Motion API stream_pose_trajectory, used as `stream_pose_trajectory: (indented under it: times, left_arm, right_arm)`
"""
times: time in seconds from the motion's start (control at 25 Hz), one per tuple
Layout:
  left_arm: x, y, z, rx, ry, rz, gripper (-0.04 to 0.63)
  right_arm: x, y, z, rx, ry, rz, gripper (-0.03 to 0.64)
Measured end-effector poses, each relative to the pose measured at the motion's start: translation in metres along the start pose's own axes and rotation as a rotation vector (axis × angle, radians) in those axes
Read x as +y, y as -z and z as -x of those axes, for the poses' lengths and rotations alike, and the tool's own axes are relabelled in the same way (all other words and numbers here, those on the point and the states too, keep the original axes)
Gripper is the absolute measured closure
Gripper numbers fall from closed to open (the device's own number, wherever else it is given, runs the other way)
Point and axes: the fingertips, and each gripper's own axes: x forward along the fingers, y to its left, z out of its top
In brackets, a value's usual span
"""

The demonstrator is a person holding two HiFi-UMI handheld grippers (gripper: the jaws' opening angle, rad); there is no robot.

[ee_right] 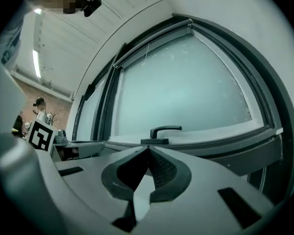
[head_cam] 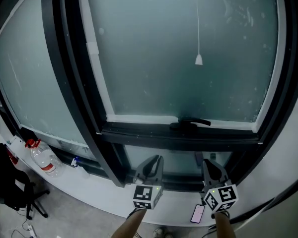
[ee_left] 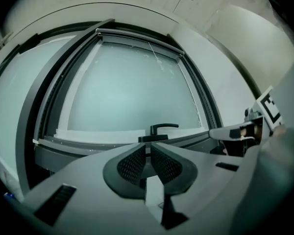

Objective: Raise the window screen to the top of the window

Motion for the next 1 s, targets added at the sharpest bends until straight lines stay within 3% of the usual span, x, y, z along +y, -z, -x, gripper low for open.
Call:
stream_pose_trajectory:
  times: [0.2,0.4,0.64,0.76,0.88,1.0]
  left_arm:
    - [-0.01,-0.009,0.03,-0.021,-0.002,0.013,0.562]
    - [-0.02,-0.01,0.084,-0.014,0.022,0.027,0.563]
    - [-0.04,-0.009,0.184,0.014,0.113,0.008,0.563]
    - [-0.043,-0.01,0.231,0.046,0.12,-0.016,0.563]
    - [-0.05,-0.014,0.267,0.069,0.118,0.037,0.563]
    - [-0.059,-0.024,0.293,0.043,0.106,0.083,0.562]
  right_arm:
    - [0.024,0.003,0.028,0.047,-0.04,0.022,0.609]
    - [0.059,0.006,0.071,0.047,-0.009,0.008,0.609]
    - [0.143,0.015,0.124,0.052,-0.031,-0.081,0.609]
    - [0.185,0.015,0.154,0.051,-0.026,-0.102,0.609]
    - [0.217,0.015,0.182,0.061,-0.021,-0.123,0.609]
    - [0.235,0.009,0.209,0.059,-0.013,-0.123,0.609]
